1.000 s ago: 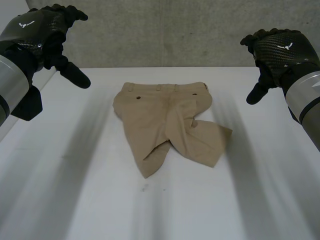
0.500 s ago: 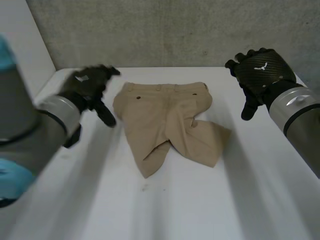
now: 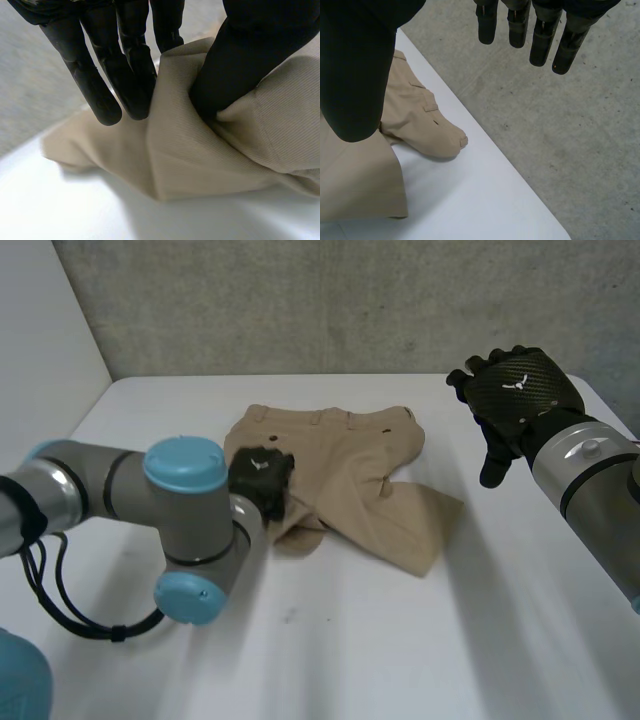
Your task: Fold the shorts.
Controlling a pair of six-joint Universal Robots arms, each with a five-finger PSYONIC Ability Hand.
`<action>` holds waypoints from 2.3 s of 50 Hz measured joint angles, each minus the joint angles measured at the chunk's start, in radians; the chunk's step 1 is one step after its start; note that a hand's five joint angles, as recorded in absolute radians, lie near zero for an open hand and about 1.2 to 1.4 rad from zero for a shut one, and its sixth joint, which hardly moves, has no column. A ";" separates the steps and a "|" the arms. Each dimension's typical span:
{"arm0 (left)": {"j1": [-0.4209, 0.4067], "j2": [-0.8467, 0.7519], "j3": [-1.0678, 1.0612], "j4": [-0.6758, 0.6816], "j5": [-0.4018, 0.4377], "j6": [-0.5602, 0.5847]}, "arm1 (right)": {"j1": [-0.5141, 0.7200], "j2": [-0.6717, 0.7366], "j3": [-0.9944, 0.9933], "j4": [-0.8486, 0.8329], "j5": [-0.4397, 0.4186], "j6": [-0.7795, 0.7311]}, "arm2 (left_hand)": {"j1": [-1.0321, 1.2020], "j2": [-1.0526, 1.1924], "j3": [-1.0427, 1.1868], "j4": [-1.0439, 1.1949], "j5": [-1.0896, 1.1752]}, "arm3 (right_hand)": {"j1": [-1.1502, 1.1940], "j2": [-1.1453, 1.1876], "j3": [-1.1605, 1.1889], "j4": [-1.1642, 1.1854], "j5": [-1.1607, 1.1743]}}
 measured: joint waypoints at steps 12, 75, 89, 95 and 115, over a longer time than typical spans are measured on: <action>0.039 0.332 -0.008 0.176 -0.133 0.013 | -0.001 0.010 -0.003 -0.001 0.001 -0.001 | 0.000 0.043 0.036 0.029 0.004 | 0.000 0.000 0.000 0.000 0.000; -0.109 0.559 -0.231 0.266 0.319 0.003 | -0.045 -0.011 -0.060 -0.003 0.113 0.099 | 0.018 0.047 0.040 0.033 0.042 | 0.000 0.000 0.000 0.000 0.000; -0.110 0.742 -0.689 0.172 0.407 0.117 | -0.113 0.028 -0.171 0.091 -0.101 0.085 | -0.598 -0.628 -0.620 -0.638 -0.610 | 0.000 0.000 0.000 0.000 0.000; -0.079 0.827 -0.658 0.103 0.403 0.173 | -0.125 0.159 -0.279 0.164 -0.216 0.088 | -0.644 -0.679 -0.676 -0.692 -0.663 | 0.000 0.000 0.000 0.000 0.000; -0.027 0.649 -0.487 -0.153 0.017 -0.270 | -0.141 0.520 -0.454 0.341 -0.355 -0.103 | -0.798 -0.857 -0.856 -0.870 -0.845 | 0.052 0.031 0.017 0.003 0.018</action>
